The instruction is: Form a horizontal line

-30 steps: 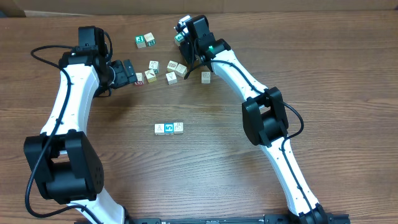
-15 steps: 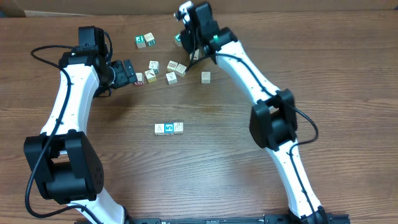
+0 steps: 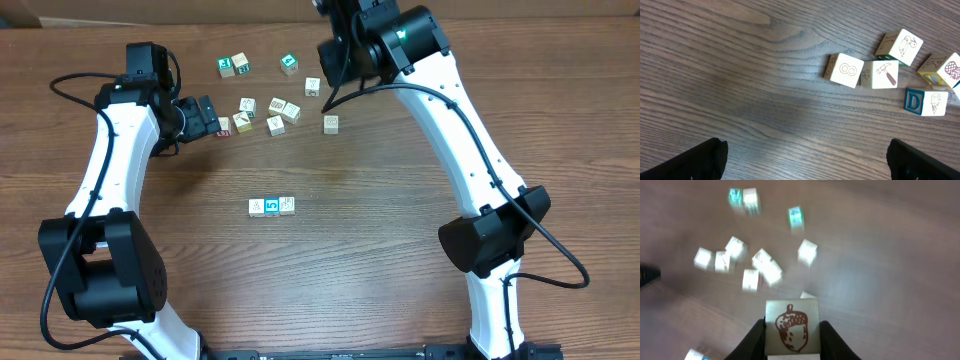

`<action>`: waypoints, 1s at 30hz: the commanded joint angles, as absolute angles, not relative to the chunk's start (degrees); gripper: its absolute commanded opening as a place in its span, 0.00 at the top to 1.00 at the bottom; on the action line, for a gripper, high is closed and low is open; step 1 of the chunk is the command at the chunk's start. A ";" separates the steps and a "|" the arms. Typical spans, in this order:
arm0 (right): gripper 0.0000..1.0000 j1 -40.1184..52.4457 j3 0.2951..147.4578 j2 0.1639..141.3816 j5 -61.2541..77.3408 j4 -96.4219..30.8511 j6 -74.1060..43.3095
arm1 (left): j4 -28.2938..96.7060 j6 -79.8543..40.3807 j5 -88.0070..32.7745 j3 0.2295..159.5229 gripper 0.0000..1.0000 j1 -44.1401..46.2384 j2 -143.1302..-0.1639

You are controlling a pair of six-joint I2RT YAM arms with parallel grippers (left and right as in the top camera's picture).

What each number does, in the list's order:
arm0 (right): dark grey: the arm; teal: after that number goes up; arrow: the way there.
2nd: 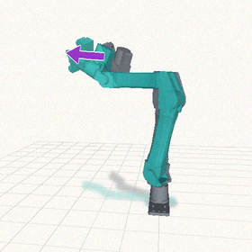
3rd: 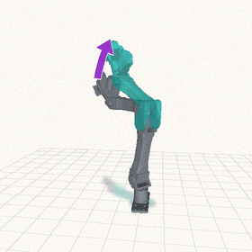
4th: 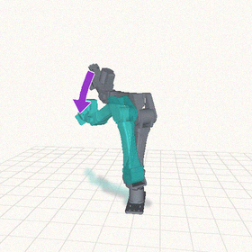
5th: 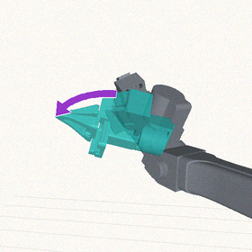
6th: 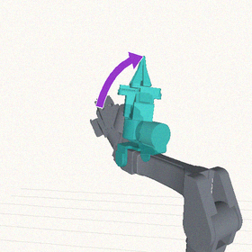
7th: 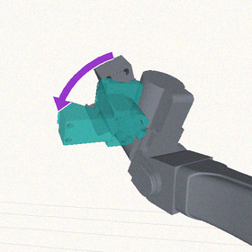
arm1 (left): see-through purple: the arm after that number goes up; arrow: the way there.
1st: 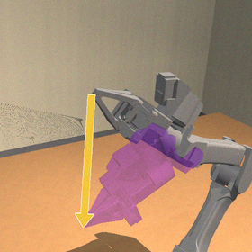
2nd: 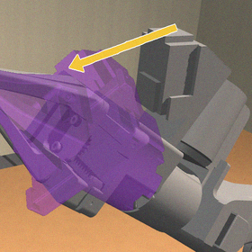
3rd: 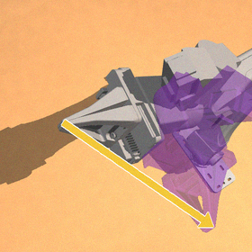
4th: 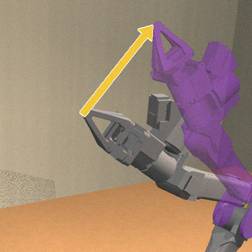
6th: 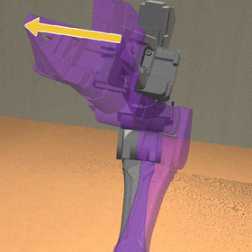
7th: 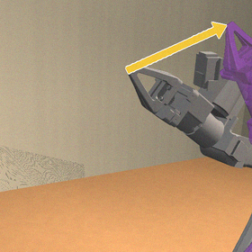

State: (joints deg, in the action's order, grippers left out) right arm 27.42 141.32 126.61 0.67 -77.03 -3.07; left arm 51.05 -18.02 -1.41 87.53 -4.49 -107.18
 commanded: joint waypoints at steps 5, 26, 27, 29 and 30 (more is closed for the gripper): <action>0.78 27.59 141.29 128.51 9.76 -93.14 -14.68 | 50.89 -18.00 -1.04 88.05 0.00 -3.73 -107.57; 0.81 34.13 112.42 129.47 10.63 -87.37 -25.17 | 50.92 -18.00 -1.06 88.05 0.00 -3.73 -107.57; 0.81 34.17 111.74 129.47 10.66 -86.67 -25.58 | 50.92 -18.00 -1.06 88.05 0.00 -3.73 -107.57; 0.81 34.41 110.72 129.47 10.63 -85.17 -25.56 | 50.92 -18.00 -1.06 88.05 0.00 -3.73 -107.57; 0.81 34.52 110.50 129.47 10.66 -84.36 -25.58 | 50.92 -18.00 -1.04 88.05 0.00 -3.73 -107.57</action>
